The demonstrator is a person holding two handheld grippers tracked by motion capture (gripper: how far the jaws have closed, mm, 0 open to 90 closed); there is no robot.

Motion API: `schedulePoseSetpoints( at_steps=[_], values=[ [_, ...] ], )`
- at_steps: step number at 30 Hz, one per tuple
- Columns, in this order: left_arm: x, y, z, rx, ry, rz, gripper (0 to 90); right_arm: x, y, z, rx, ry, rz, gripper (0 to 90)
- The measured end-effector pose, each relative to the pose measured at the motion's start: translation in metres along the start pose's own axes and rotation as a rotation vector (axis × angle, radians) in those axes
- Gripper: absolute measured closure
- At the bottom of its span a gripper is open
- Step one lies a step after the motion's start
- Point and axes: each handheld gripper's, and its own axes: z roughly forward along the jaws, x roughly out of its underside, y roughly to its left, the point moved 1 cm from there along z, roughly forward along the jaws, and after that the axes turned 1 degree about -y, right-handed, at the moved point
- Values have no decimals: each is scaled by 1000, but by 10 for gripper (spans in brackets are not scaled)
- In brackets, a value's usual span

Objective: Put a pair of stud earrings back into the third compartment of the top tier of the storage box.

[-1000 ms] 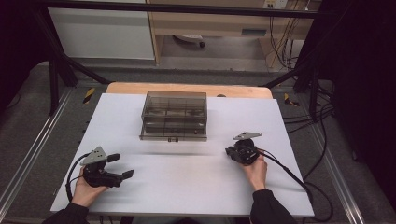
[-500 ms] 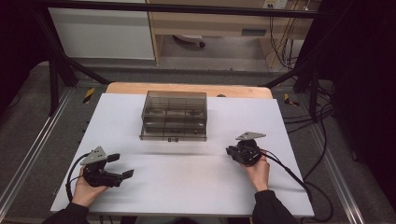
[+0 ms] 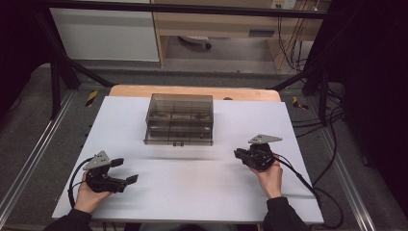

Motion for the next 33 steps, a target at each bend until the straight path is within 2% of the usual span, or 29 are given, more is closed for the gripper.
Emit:
schedulePoseSetpoints(
  at_steps=[12,19,33],
  values=[
    [0,-1,0,1,0,2,55,-8,11,-17,-54,-13,-20,803],
    [0,0,0,1,-1,0,55,-18,19,-26,-79,-39,-46,803],
    [0,-1,-1,1,-1,2,55,-38,33,-29,-100,-57,-84,803]
  ],
)
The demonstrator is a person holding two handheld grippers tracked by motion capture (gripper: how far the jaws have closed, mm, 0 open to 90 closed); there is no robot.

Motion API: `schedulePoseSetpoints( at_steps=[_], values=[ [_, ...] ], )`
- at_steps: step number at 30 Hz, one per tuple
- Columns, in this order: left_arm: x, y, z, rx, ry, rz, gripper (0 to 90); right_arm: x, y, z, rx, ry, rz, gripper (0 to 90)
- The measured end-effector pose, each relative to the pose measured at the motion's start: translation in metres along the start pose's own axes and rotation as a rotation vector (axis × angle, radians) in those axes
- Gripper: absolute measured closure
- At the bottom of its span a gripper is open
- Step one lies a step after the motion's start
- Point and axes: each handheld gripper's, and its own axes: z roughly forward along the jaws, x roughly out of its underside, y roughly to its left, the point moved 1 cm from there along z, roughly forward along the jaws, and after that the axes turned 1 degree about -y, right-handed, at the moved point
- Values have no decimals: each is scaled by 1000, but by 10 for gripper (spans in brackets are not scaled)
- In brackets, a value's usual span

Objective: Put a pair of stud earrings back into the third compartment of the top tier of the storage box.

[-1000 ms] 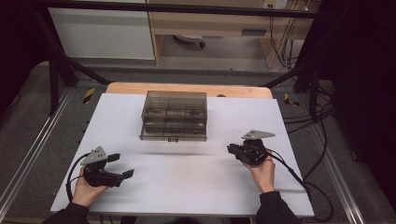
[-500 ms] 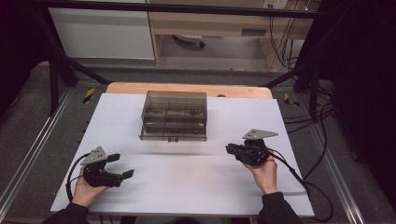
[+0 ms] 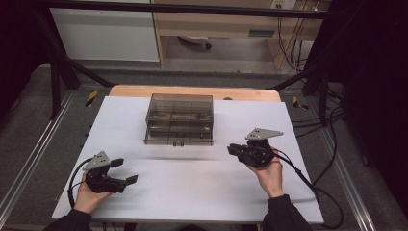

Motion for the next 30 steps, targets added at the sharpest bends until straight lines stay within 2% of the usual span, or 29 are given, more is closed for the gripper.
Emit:
schedulePoseSetpoints(
  at_steps=[17,30],
  values=[
    [0,0,0,0,2,-1,55,-25,14,11,-26,-21,-42,804],
    [0,0,0,0,1,0,55,-46,20,31,-27,-19,-55,804]
  ],
)
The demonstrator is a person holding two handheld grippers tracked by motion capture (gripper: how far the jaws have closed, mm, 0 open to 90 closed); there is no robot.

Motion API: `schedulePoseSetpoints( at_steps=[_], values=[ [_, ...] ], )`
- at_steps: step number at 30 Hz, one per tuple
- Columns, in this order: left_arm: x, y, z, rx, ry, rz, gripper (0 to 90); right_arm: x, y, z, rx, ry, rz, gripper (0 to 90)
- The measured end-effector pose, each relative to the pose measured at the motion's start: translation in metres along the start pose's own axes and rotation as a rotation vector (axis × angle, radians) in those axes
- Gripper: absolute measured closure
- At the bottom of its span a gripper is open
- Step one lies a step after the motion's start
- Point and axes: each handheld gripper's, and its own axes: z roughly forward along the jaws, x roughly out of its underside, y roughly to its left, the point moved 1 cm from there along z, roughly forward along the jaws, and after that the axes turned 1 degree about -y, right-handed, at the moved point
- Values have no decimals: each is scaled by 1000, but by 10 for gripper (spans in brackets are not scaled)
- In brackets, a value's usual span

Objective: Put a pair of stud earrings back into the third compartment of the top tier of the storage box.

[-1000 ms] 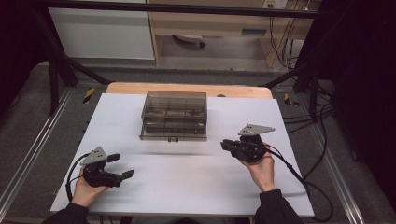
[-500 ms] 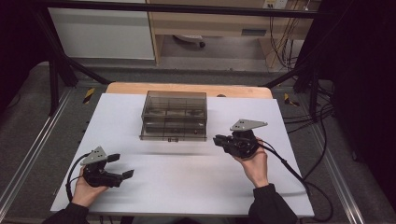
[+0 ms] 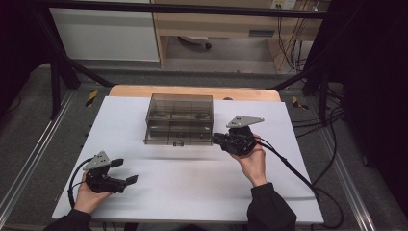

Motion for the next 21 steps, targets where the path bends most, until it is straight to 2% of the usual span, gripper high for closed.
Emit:
schedulePoseSetpoints(
  at_steps=[9,21],
  values=[
    [0,0,0,1,1,1,55,-10,1,21,6,15,6,804],
    [0,0,0,3,3,0,55,-6,-9,50,30,50,22,804]
  ],
)
